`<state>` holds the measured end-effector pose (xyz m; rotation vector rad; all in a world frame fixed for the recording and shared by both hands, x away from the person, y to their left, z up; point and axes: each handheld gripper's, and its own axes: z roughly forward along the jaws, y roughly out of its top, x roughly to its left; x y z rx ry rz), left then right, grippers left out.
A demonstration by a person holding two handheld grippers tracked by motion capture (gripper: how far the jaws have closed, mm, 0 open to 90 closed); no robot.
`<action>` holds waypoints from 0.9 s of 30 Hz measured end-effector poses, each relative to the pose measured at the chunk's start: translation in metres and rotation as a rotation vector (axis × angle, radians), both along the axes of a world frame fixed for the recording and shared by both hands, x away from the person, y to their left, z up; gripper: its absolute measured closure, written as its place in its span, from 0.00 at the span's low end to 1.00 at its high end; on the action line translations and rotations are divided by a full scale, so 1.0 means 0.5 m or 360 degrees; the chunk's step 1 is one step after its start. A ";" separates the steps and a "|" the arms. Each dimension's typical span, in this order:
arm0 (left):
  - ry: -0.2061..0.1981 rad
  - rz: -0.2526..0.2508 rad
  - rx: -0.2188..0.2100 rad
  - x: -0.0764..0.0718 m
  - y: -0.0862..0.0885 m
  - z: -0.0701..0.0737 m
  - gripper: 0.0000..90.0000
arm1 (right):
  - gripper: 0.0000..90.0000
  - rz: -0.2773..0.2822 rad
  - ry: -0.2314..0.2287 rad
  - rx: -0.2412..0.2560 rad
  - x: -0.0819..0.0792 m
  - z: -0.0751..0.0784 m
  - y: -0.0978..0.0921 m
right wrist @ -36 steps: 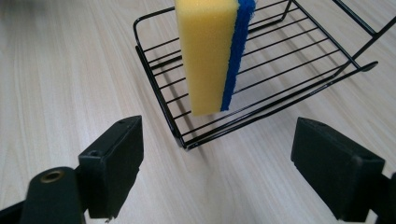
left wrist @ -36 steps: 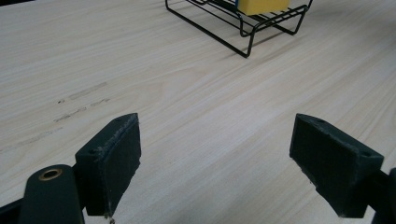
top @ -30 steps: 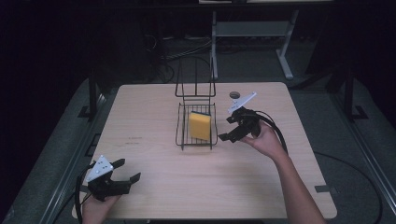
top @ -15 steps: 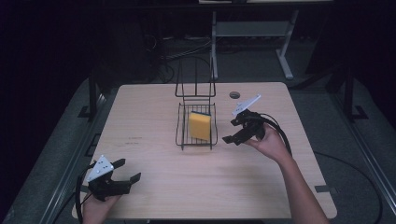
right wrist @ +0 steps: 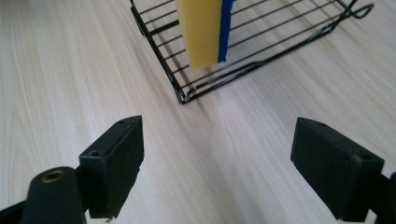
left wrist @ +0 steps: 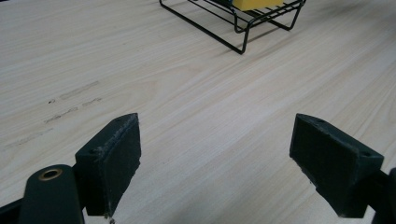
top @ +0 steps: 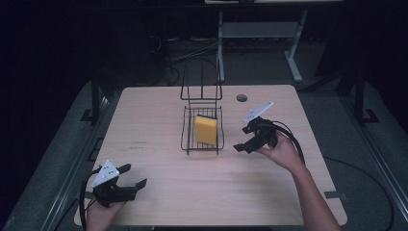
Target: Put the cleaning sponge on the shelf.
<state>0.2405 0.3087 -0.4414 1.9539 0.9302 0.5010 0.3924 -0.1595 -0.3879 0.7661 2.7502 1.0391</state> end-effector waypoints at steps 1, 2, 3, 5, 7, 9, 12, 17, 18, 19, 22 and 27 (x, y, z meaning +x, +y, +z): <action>0.0001 0.0002 0.0000 0.000 0.000 0.000 0.18 | 0.19 -0.0005 0.0007 -0.0001 -0.001 -0.003 -0.003; 0.0001 0.0002 0.0004 0.000 0.001 0.000 0.18 | 0.19 -0.0012 0.0023 -0.0009 -0.002 -0.005 -0.006; -0.0001 0.0003 0.0002 0.001 0.001 0.000 0.18 | 0.19 -0.0016 0.0016 -0.0005 -0.003 -0.007 -0.008; -0.0003 0.0006 0.0000 0.001 0.002 0.000 0.18 | 0.19 -0.0026 0.0020 0.0002 -0.006 -0.011 -0.014; -0.0006 0.0006 -0.0001 0.001 0.002 0.000 0.18 | 0.19 -0.0039 0.0025 0.0007 -0.009 -0.014 -0.021; -0.0004 0.0007 0.0002 0.001 0.002 0.000 0.18 | 0.19 -0.0047 0.0028 0.0011 -0.012 -0.018 -0.027; 0.0002 0.0004 0.0007 0.001 0.001 0.000 0.18 | 0.19 -0.0052 0.0040 -0.0003 -0.015 -0.019 -0.033; 0.0000 0.0002 0.0009 0.001 0.000 -0.001 0.18 | 0.19 -0.0069 0.0040 0.0013 -0.023 -0.023 -0.046; 0.0001 0.0002 0.0009 0.001 0.000 -0.001 0.18 | 0.19 -0.0069 0.0037 0.0012 -0.024 -0.025 -0.049; 0.0002 0.0002 0.0010 0.001 0.000 -0.001 0.18 | 0.19 -0.0074 0.0038 0.0010 -0.026 -0.027 -0.051; 0.0002 0.0002 0.0013 0.002 0.000 -0.001 0.18 | 0.19 -0.0081 0.0041 -0.0025 -0.031 -0.032 -0.055; 0.0004 -0.0002 0.0018 0.003 -0.002 -0.002 0.18 | 0.19 -0.0083 0.0040 -0.0009 -0.039 -0.036 -0.063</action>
